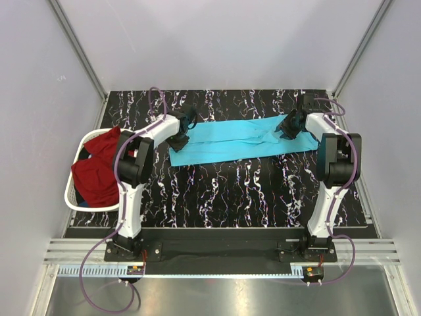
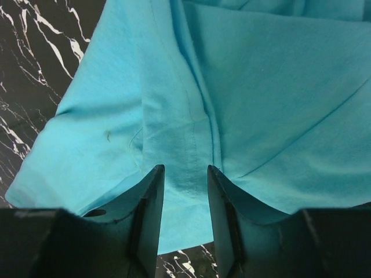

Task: Fold and stack the t-shirts
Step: Fold the tshirt

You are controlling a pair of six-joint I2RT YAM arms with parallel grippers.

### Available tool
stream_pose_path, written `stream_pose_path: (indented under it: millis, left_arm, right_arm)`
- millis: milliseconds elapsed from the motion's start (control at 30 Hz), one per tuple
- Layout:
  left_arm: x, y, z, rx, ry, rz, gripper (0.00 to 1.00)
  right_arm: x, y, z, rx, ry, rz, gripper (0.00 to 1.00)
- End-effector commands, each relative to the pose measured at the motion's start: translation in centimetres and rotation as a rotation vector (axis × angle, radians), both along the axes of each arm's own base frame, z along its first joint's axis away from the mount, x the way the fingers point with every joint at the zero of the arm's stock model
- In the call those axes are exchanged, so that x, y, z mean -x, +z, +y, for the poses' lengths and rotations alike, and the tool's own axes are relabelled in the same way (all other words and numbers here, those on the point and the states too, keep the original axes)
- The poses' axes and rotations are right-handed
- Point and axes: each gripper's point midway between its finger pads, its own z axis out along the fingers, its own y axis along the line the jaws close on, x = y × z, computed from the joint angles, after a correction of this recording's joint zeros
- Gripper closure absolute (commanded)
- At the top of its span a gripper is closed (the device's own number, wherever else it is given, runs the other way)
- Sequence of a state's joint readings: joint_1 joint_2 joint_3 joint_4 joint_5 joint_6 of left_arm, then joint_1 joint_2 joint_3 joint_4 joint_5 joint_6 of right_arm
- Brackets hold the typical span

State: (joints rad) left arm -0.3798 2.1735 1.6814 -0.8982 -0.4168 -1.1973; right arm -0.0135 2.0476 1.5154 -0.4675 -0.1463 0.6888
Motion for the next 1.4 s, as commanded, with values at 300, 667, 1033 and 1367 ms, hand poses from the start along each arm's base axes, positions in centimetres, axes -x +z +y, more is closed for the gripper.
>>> stream_pose_path:
  millis: [300, 667, 1033, 1367]
  left_arm:
    - [2.5, -0.9, 1.8, -0.031, 0.057, 0.061, 0.73]
    - [4.7, 0.6, 2.8, -0.068, 0.115, 0.023, 0.73]
    - [1.3, 7.8, 0.7, -0.024, 0.017, -0.15, 0.71]
    - [-2.8, 5.3, 0.0, -0.035, -0.055, -0.11, 0.71]
  right_arm:
    - [0.2, -3.2, -1.7, 0.093, -0.05, 0.041, 0.64]
    - [0.6, -3.0, -3.4, 0.151, -0.052, 0.039, 0.71]
    - [-4.1, 4.3, -2.9, 0.141, 0.013, -0.16, 0.73]
    - [-9.5, 3.3, -1.8, 0.097, 0.085, -0.221, 0.74]
